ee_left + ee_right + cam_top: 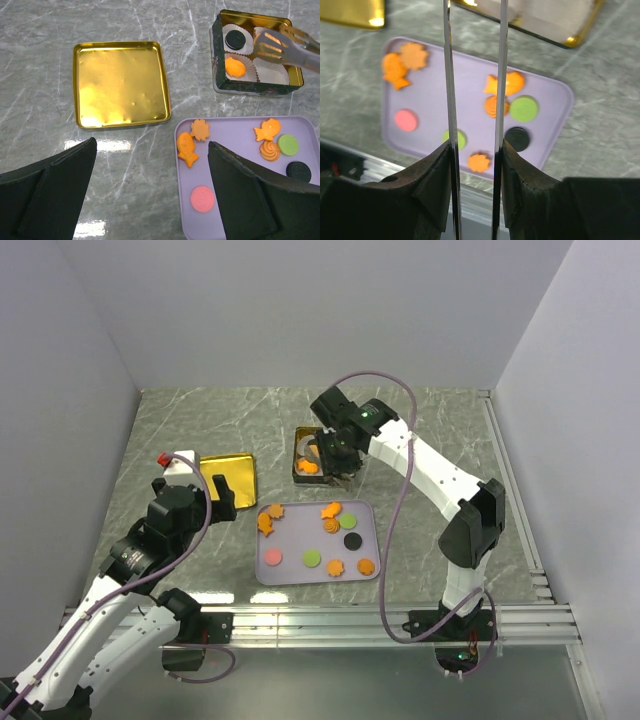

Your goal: Pack the cookies

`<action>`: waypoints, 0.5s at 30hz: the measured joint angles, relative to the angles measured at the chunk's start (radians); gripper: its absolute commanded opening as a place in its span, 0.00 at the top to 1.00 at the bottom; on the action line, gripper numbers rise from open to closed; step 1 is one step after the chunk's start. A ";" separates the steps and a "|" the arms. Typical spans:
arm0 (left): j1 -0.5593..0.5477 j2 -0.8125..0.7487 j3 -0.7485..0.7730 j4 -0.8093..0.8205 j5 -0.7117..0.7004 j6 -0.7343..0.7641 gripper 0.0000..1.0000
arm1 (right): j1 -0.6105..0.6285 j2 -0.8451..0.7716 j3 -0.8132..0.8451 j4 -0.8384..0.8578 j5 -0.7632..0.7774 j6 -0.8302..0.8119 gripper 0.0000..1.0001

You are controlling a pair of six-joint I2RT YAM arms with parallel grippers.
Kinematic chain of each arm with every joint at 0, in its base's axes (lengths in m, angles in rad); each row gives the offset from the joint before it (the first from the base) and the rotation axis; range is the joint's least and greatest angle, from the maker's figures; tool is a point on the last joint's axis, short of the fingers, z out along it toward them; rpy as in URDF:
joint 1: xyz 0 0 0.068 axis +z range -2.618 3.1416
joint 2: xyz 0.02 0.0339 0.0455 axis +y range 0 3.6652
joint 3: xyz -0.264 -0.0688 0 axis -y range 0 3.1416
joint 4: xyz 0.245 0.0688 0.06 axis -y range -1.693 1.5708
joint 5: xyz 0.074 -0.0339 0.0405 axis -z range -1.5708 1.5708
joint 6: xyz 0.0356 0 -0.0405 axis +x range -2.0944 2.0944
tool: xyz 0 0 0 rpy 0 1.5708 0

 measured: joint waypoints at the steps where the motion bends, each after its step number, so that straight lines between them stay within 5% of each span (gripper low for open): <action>1: 0.000 0.002 0.000 0.001 0.000 0.000 0.01 | -0.016 0.000 -0.019 0.000 -0.001 -0.004 0.63; 15: 0.000 0.026 -0.010 0.005 0.011 0.003 0.01 | -0.093 0.009 -0.137 0.033 -0.002 -0.030 0.64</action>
